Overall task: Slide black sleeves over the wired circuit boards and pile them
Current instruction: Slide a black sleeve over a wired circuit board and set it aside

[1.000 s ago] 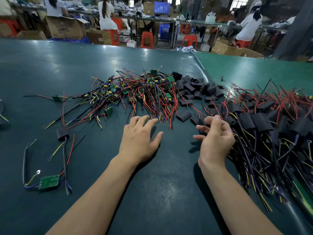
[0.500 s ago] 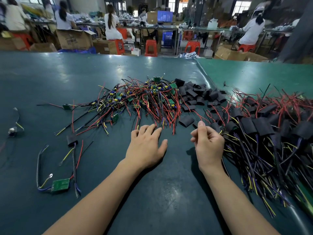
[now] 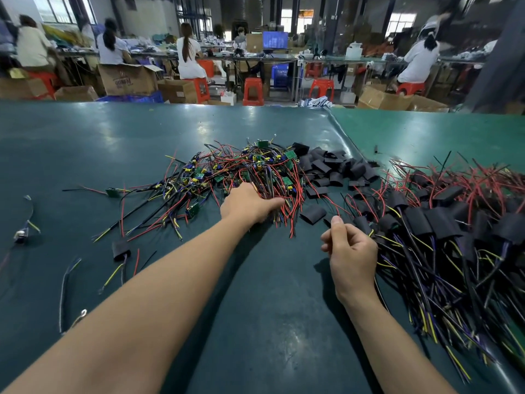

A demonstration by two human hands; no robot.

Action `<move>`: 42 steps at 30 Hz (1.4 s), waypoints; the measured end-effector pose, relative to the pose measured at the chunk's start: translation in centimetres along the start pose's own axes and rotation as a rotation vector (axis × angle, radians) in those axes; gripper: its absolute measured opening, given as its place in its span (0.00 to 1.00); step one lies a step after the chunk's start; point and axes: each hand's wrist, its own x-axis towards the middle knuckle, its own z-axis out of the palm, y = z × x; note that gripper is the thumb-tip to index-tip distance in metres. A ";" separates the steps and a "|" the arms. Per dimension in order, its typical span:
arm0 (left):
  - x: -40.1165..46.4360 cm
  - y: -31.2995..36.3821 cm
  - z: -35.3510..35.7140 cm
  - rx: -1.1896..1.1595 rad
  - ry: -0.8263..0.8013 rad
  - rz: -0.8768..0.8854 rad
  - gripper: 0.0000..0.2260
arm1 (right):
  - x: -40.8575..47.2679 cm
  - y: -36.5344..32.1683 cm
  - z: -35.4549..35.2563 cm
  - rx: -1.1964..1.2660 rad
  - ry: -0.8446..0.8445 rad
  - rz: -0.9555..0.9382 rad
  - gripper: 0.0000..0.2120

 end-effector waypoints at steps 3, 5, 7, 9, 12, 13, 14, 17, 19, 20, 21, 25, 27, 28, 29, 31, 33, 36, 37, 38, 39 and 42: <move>0.1 0.3 0.7 0.042 0.037 0.074 0.17 | 0.0 0.1 0.0 -0.012 -0.008 -0.009 0.19; -0.2 0.1 0.7 -0.046 0.051 0.068 0.13 | 0.0 0.1 -0.1 -0.013 -0.015 -0.004 0.19; -1.2 -0.5 0.2 -0.032 0.123 0.109 0.15 | 0.0 0.1 -0.1 -0.021 -0.023 0.000 0.19; -2.6 -1.6 -0.7 0.150 0.259 0.237 0.16 | -0.1 0.0 0.0 -0.032 -0.029 0.001 0.21; -4.9 -3.7 -2.5 0.268 0.462 0.374 0.15 | -0.4 -0.4 0.1 -0.075 -0.028 -0.010 0.22; -5.7 -4.3 -3.1 0.254 0.530 0.403 0.14 | -0.5 -0.5 0.0 -0.114 -0.035 -0.021 0.22; -6.4 -4.9 -3.5 0.235 0.595 0.433 0.12 | -0.7 -0.7 0.0 -0.152 -0.053 -0.033 0.21; -9.0 -5.5 -3.7 0.176 0.691 0.608 0.08 | -1.4 -1.6 -0.1 -0.138 -0.217 -0.069 0.15; -10.5 -5.7 -3.0 0.177 0.606 0.759 0.08 | -2.0 -2.4 0.1 0.017 -0.358 -0.052 0.11; -11.2 -5.8 -2.5 0.181 0.559 0.824 0.08 | -2.1 -2.6 0.2 0.088 -0.396 -0.027 0.13; -11.7 -6.0 -2.1 0.163 0.516 0.867 0.08 | -2.1 -2.6 0.1 0.135 -0.405 0.011 0.18; -12.9 -6.8 -1.5 0.042 0.488 0.969 0.06 | -1.8 -2.5 -0.8 0.190 -0.345 0.124 0.11; -13.2 -6.7 -1.9 -0.097 0.505 0.935 0.05 | -1.9 -2.2 -1.0 0.079 -0.370 0.056 0.09; -13.2 -6.5 -2.2 -0.188 0.482 0.914 0.05 | -1.9 -2.0 -0.9 -0.003 -0.379 0.009 0.11; -13.2 -6.1 -2.6 -0.268 0.442 0.904 0.05 | -1.9 -1.9 -0.8 -0.118 -0.384 -0.053 0.11; -13.1 -5.3 -3.3 -0.344 0.370 0.919 0.04 | -2.2 -1.7 -0.4 -0.421 -0.379 -0.205 0.09; -12.8 -4.5 -3.8 -0.350 0.331 0.962 0.04 | -2.3 -1.5 -0.2 -0.640 -0.265 -0.281 0.07; -12.0 -3.2 -3.7 -0.391 0.339 0.941 0.07 | -1.6 -1.3 -0.9 -0.474 -0.067 -0.212 0.05; -11.5 -2.8 -3.4 -0.444 0.334 0.878 0.09 | -1.3 -1.3 -1.2 -0.345 -0.046 -0.145 0.04; -10.9 -2.2 -3.1 -0.494 0.309 0.799 0.11 | -1.1 -1.4 -1.4 -0.224 -0.027 -0.071 0.05; -10.1 -1.7 -2.7 -0.507 0.271 0.726 0.11 | -1.0 -1.4 -1.5 -0.136 0.008 -0.023 0.07; -7.7 -0.1 -0.9 -0.287 0.124 0.675 0.06 | -1.3 -1.7 -1.4 0.008 0.115 -0.035 0.09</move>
